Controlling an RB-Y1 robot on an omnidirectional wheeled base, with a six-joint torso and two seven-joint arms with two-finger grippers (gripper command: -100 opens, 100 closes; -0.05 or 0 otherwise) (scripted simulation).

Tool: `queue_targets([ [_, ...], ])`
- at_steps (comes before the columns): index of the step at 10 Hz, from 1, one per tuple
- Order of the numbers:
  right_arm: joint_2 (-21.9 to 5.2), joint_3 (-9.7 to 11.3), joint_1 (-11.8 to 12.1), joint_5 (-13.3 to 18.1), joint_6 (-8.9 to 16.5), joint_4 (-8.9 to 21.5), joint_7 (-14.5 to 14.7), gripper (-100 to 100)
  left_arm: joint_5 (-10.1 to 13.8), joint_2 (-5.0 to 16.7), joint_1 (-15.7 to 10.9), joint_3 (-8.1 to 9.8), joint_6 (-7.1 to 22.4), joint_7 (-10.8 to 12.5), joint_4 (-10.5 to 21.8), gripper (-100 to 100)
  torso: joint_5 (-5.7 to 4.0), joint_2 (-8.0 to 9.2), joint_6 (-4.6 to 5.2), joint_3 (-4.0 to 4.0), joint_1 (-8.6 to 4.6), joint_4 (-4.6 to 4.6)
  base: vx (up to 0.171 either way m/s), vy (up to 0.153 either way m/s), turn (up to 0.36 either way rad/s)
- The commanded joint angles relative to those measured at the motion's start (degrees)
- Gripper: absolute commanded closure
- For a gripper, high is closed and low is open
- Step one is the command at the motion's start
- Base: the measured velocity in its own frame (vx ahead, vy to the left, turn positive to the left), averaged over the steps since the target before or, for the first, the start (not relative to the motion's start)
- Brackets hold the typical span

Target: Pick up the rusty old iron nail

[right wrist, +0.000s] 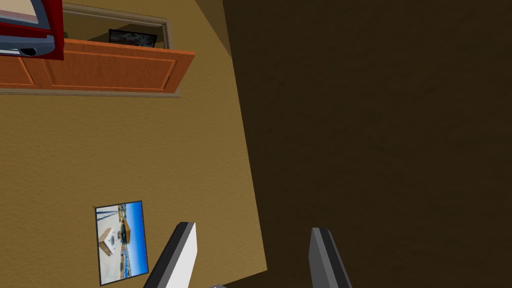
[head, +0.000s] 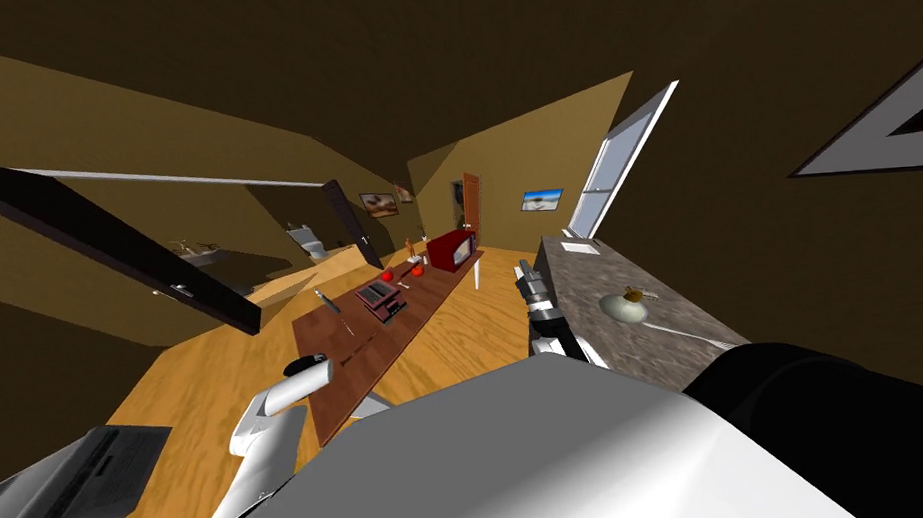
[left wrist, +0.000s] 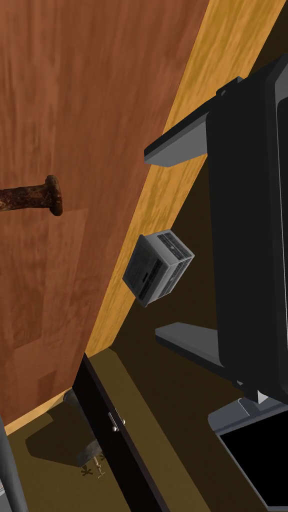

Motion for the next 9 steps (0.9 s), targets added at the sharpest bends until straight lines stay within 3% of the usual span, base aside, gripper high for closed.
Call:
queue_targets([
  [1, 0.00, 0.00, 0.00, 0.00, 0.00, 0.00, 0.00, 0, -0.54, 0.12, -0.82, 0.78, 2.44, 0.77, 1.98, -100, 0.00, 0.00, 0.00, 0.00, 0.00, 0.00, 0.045, 0.032, -0.100],
  [4, 0.00, -0.01, 0.01, 0.00, 0.00, 0.00, 0.00, 0, -1.46, 1.68, -4.01, 3.83, 7.12, 2.92, 7.05, -100, 0.01, -0.01, -0.05, -0.01, 0.01, -0.02, 0.055, 0.035, -0.152],
  [5, 0.00, 0.00, 0.01, 0.00, 0.00, 0.00, 0.00, 0, -1.46, 1.68, -4.01, 3.83, 8.20, 2.92, 8.06, -100, 0.01, -0.06, -0.01, -0.04, 0.05, -0.02, 0.049, 0.038, -0.103],
  [8, 0.00, -0.01, 0.01, 0.00, 0.00, 0.00, 0.00, 0, -2.35, 3.13, -6.89, 6.70, 13.30, 4.97, 12.74, -100, 0.02, 0.00, -0.06, -0.01, -0.01, -0.02, 0.049, 0.033, -0.134],
  [9, 0.00, 0.00, 0.01, 0.00, 0.00, 0.00, 0.00, 0, -2.35, 3.13, -6.89, 6.70, 13.50, 4.97, 13.71, -100, 0.01, -0.03, -0.03, -0.02, 0.01, -0.01, 0.046, 0.036, -0.089],
])
